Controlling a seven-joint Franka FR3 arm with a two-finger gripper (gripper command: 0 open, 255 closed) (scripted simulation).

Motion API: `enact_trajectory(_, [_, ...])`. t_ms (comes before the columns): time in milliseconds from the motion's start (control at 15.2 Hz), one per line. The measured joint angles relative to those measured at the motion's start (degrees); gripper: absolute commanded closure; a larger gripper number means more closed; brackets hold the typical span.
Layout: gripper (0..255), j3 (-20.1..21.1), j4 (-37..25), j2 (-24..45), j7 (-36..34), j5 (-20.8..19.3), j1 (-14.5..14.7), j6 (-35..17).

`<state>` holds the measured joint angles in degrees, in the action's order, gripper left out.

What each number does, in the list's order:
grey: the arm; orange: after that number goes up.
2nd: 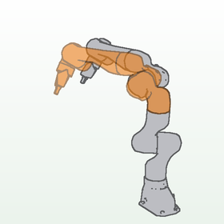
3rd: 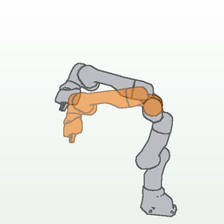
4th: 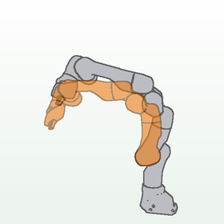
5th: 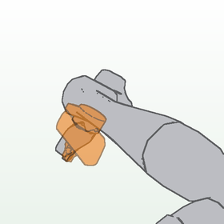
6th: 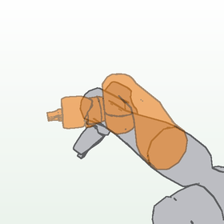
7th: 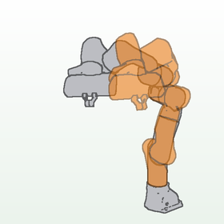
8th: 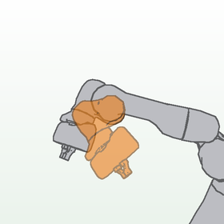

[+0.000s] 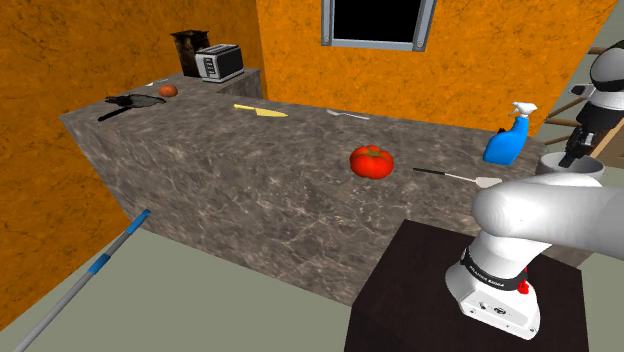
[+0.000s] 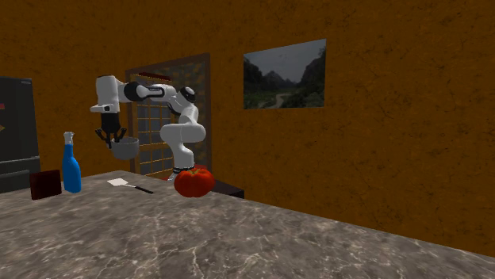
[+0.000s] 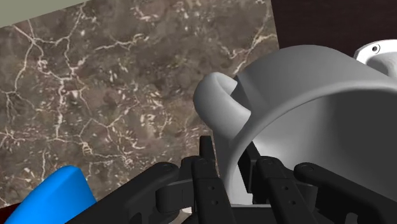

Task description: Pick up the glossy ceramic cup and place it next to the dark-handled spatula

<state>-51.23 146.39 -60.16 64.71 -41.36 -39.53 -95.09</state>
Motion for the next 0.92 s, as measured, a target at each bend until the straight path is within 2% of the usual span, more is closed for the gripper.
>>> enact_trajectory(924, [255,-8.6,7.2,1.5,-1.5,-7.2,-0.4,-9.4])
